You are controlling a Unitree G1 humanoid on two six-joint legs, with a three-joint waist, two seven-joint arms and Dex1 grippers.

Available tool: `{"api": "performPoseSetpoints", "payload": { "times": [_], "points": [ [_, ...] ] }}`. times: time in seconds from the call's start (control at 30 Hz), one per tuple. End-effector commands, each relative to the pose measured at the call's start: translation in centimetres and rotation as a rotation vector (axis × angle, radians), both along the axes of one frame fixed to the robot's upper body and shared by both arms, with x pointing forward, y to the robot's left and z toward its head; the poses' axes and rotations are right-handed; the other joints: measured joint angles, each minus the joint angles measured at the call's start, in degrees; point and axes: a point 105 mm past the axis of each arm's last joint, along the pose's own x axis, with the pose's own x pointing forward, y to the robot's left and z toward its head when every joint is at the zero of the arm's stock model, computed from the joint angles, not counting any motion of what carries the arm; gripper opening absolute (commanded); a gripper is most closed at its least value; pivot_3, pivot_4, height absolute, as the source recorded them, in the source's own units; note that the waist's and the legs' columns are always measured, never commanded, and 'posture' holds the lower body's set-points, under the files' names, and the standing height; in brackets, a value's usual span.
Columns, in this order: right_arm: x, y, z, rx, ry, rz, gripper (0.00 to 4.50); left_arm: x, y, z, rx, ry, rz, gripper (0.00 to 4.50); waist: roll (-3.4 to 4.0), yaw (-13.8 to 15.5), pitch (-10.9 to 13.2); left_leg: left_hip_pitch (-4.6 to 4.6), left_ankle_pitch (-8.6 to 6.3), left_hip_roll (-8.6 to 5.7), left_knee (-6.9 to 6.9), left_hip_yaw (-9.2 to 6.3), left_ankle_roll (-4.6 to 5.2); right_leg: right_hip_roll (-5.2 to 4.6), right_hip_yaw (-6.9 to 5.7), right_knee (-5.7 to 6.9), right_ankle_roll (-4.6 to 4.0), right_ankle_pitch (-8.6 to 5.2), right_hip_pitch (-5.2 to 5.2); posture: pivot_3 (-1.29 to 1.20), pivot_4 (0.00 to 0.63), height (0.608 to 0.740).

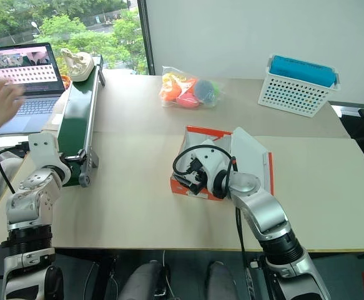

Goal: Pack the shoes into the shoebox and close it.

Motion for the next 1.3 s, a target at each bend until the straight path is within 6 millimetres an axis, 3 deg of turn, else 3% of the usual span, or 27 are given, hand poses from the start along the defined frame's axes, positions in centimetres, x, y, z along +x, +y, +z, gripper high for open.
{"api": "performPoseSetpoints", "payload": {
  "times": [0.03,0.53,1.3],
  "points": [
    [0.1,-0.6,1.1,0.023,-0.045,-0.033,4.36,0.5,0.4,1.3,0.048,-0.020,0.011,4.50,-0.01,0.00,-0.01,0.00,0.00,0.00,0.00,0.00,0.00,0.00,0.00,0.01,0.00,0.00,0.00,0.00,0.150,0.708],
    [0.4,-0.8,0.6,0.023,-0.035,-0.067,4.36,0.1,3.1,1.8,0.080,-0.029,0.088,4.50,-0.02,-0.19,-0.01,0.00,0.00,0.02,-0.01,0.00,0.00,0.03,0.01,0.01,-0.03,0.02,-0.03,0.00,0.150,0.708],
    [0.8,-1.2,0.4,0.016,-0.035,-0.104,4.36,0.0,2.9,1.1,0.018,-0.037,0.081,4.50,-0.03,-0.16,-0.02,0.00,0.01,0.01,-0.01,0.00,-0.02,0.02,0.02,0.01,-0.03,0.02,-0.04,0.00,0.150,0.708]
  ]
}}
